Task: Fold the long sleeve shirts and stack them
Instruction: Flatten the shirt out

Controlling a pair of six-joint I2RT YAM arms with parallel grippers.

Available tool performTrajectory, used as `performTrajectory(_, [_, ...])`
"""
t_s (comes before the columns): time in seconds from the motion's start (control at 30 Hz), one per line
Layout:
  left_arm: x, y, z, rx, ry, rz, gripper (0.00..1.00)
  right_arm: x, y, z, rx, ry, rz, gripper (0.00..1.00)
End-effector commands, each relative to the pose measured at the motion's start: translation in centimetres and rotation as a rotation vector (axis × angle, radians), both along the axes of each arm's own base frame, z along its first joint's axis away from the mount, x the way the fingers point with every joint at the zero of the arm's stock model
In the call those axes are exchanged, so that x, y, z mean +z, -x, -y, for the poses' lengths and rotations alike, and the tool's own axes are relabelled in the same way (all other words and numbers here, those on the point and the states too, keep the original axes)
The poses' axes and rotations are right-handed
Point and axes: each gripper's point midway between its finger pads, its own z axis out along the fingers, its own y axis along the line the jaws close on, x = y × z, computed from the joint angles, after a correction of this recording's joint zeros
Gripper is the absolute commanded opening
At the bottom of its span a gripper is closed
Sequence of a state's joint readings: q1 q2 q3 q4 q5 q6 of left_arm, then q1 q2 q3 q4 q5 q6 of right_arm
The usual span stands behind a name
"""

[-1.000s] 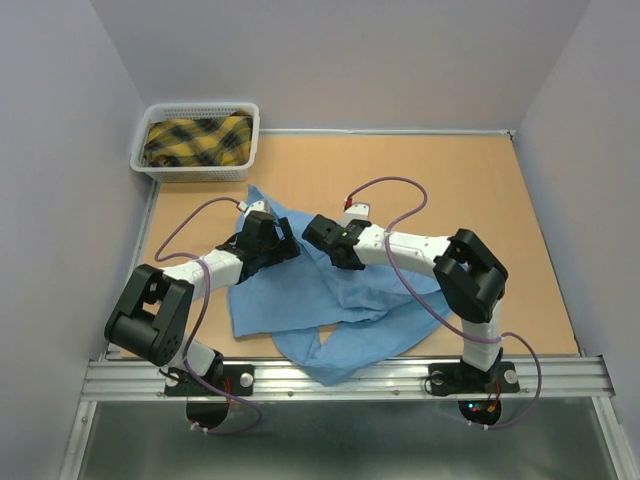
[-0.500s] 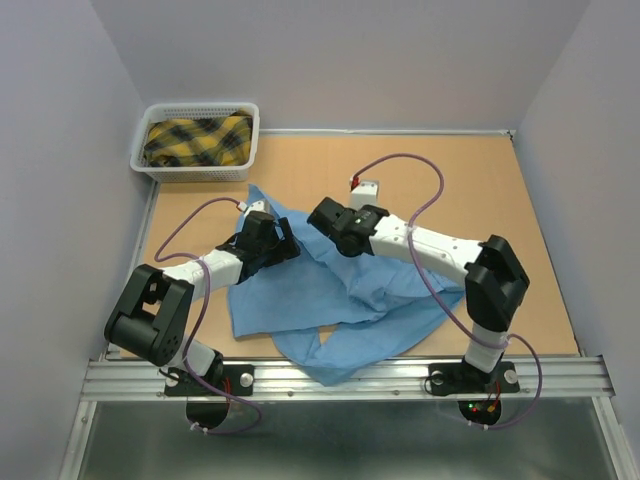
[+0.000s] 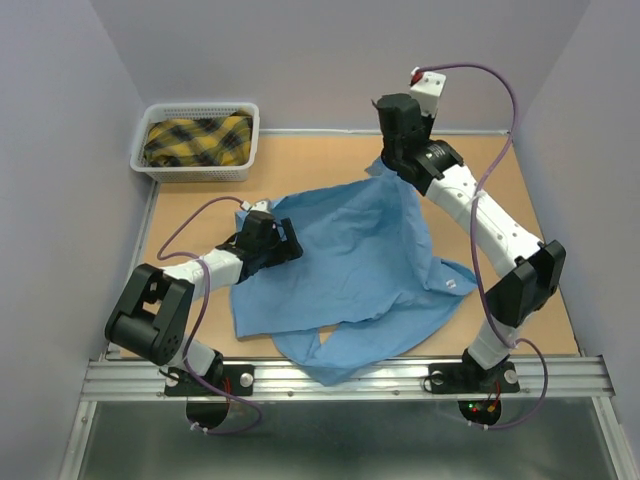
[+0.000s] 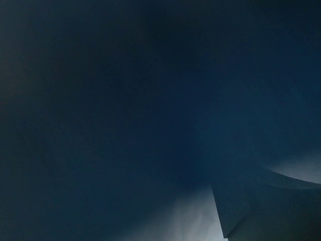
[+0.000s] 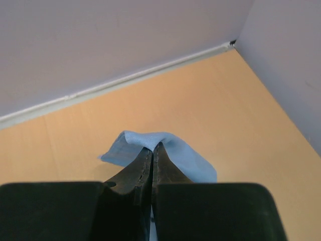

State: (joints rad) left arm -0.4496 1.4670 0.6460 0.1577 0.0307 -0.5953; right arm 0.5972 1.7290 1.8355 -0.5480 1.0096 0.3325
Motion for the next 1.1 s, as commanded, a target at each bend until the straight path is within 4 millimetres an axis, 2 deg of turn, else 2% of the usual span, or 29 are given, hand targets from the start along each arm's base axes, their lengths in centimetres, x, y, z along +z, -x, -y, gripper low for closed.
performTrajectory(0.0, [-3.1,3.6,-0.5,-0.073,-0.044,-0.171,0.93,4.6,-3.7,1.1,0.024,0.013,0.175,0.01])
performTrajectory(0.03, [-3.2,3.7,-0.4,-0.079,-0.046,-0.177,0.93,5.5,-4.4,1.3,0.027,0.025,0.216,0.01])
performTrajectory(0.13, [-3.3,4.1,-0.1,-0.111,-0.042,-0.194,0.93,6.3,-6.8,1.8,0.029,0.055,0.294,0.01])
performTrajectory(0.2, [-3.3,4.2,0.1,-0.135,-0.040,-0.204,0.93,5.7,-8.4,1.3,0.070,0.087,0.315,0.02])
performTrajectory(0.23, [-3.3,4.1,0.5,-0.155,-0.032,-0.206,0.93,7.2,-8.9,1.0,0.092,0.120,0.391,0.09])
performTrajectory(0.27, [-3.2,4.0,0.6,-0.165,-0.031,-0.204,0.93,6.9,-9.6,-0.3,0.166,0.162,0.413,0.15])
performTrajectory(0.37, [-2.8,3.6,1.0,-0.180,-0.033,-0.214,0.93,3.3,-12.1,-0.9,0.177,0.236,0.368,0.40])
performTrajectory(0.4, [-2.7,3.5,0.9,-0.181,-0.041,-0.214,0.93,1.8,-12.8,0.1,0.132,0.245,0.328,0.44])
performTrajectory(0.43, [-2.1,2.6,1.1,-0.177,-0.048,-0.193,0.93,-0.6,-13.7,0.3,0.118,0.254,0.262,0.49])
performTrajectory(0.5, [-0.8,1.1,1.4,-0.169,-0.055,-0.162,0.93,-2.9,-13.8,2.5,0.027,0.249,0.186,0.54])
performTrajectory(0.53, [-0.7,0.6,1.3,-0.157,-0.068,-0.157,0.93,-4.9,-13.5,3.0,0.008,0.224,0.130,0.59])
performTrajectory(0.57, [-0.2,0.1,1.4,-0.153,-0.070,-0.146,0.93,-5.0,-13.0,4.0,-0.012,0.204,0.111,0.69])
performTrajectory(0.6, [1.0,-1.0,1.6,-0.144,-0.072,-0.117,0.93,-6.9,-12.4,3.9,0.014,0.173,0.049,0.74])
performTrajectory(0.63, [1.6,-1.4,1.7,-0.142,-0.072,-0.104,0.93,-7.1,-11.8,4.2,0.019,0.158,0.032,0.79])
performTrajectory(0.67, [2.2,-1.9,1.8,-0.136,-0.073,-0.089,0.93,-5.8,-10.8,4.4,0.026,0.135,0.039,0.89])
performTrajectory(0.7, [2.8,-2.3,1.7,-0.131,-0.077,-0.079,0.93,-5.9,-10.1,4.0,0.064,0.108,0.017,0.93])
performTrajectory(0.73, [4.5,-3.4,1.8,-0.122,-0.083,-0.034,0.93,-7.4,-8.8,4.0,0.072,0.075,-0.052,0.98])
performTrajectory(0.77, [5.2,-3.7,1.8,-0.120,-0.089,-0.019,0.93,-6.5,-7.6,3.5,0.119,0.026,-0.058,0.99])
performTrajectory(0.87, [8.0,-5.4,1.4,-0.098,-0.118,0.061,0.94,-9.1,-4.0,3.0,0.169,-0.081,-0.181,1.00])
performTrajectory(0.9, [8.8,-6.2,0.9,-0.074,-0.150,0.089,0.94,-10.3,-2.0,2.2,0.231,-0.131,-0.229,1.00])
performTrajectory(0.97, [9.0,-7.1,0.0,-0.048,-0.201,0.111,0.94,-12.8,1.0,0.7,0.304,-0.240,-0.320,1.00])
performTrajectory(1.0, [8.9,-7.5,-0.3,-0.041,-0.216,0.113,0.94,-15.6,3.0,0.8,0.307,-0.266,-0.393,1.00])
performTrajectory(1.03, [8.7,-8.2,-0.5,-0.030,-0.230,0.113,0.94,-15.6,4.6,0.8,0.316,-0.311,-0.395,1.00])
performTrajectory(1.07, [8.6,-8.7,-0.6,-0.028,-0.238,0.113,0.93,-16.6,5.7,0.8,0.321,-0.335,-0.419,1.00])
